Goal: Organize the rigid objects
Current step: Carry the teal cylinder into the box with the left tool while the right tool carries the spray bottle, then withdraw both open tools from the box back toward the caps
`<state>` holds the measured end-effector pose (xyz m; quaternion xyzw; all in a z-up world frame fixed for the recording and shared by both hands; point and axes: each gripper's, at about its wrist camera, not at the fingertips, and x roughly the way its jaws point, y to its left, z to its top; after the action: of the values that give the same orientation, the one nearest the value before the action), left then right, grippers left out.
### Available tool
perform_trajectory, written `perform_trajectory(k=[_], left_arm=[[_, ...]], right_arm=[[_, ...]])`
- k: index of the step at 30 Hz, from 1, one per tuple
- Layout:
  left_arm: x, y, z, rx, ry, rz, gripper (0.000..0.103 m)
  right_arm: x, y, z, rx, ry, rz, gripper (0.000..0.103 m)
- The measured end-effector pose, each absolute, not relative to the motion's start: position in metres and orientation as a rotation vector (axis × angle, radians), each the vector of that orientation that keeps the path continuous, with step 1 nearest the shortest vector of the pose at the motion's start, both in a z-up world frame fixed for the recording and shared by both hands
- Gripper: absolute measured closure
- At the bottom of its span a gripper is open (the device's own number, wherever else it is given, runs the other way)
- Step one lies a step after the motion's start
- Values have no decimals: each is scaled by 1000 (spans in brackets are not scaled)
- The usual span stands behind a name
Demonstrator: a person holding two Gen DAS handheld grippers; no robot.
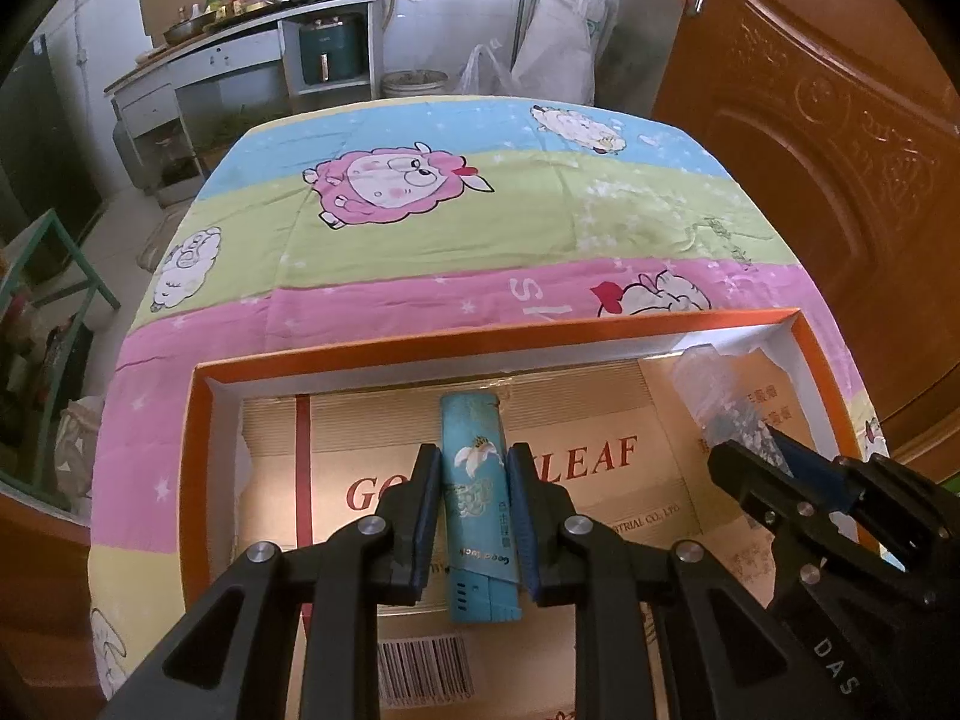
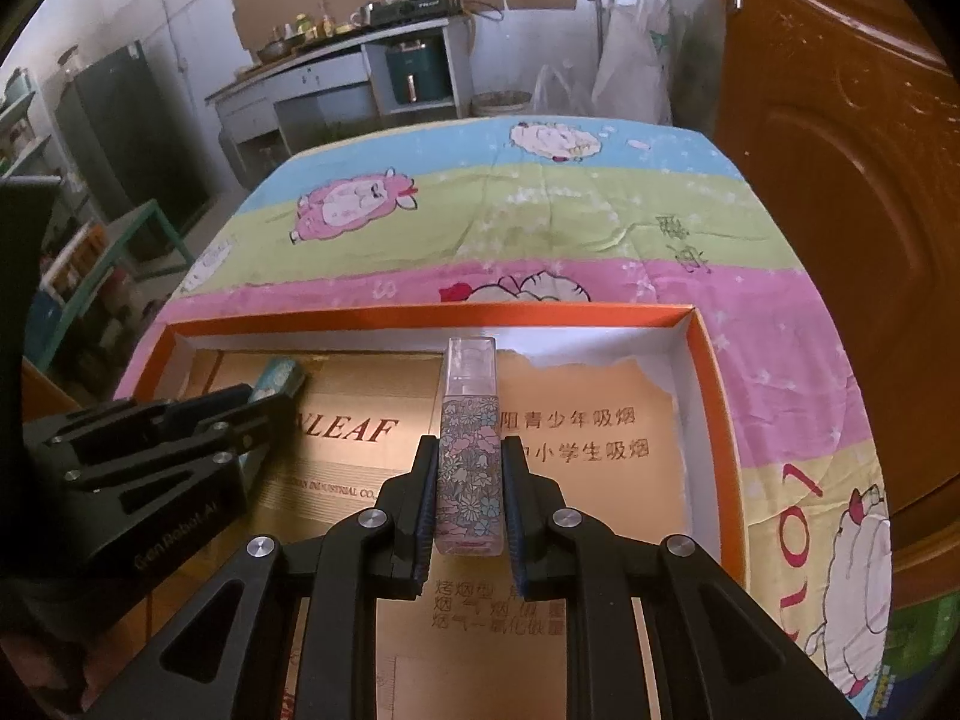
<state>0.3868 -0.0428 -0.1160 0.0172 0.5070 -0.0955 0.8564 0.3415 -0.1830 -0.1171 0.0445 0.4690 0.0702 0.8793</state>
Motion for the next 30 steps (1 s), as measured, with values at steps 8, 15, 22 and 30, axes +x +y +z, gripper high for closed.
perform_trajectory(k=[8, 15, 22, 30], left_arm=[[383, -52, -120, 124, 1039, -221, 74], [387, -41, -118, 7, 1053, -298, 57], [364, -38, -98, 7, 971, -246, 56], [306, -35, -54, -41, 827, -255, 56]], right_arm=[[346, -179, -126, 70, 1022, 152, 80], [338, -183, -118, 75, 1004, 139, 51], [306, -193, -98, 97, 946, 115, 51], [245, -205, -75, 151, 877, 126, 51]])
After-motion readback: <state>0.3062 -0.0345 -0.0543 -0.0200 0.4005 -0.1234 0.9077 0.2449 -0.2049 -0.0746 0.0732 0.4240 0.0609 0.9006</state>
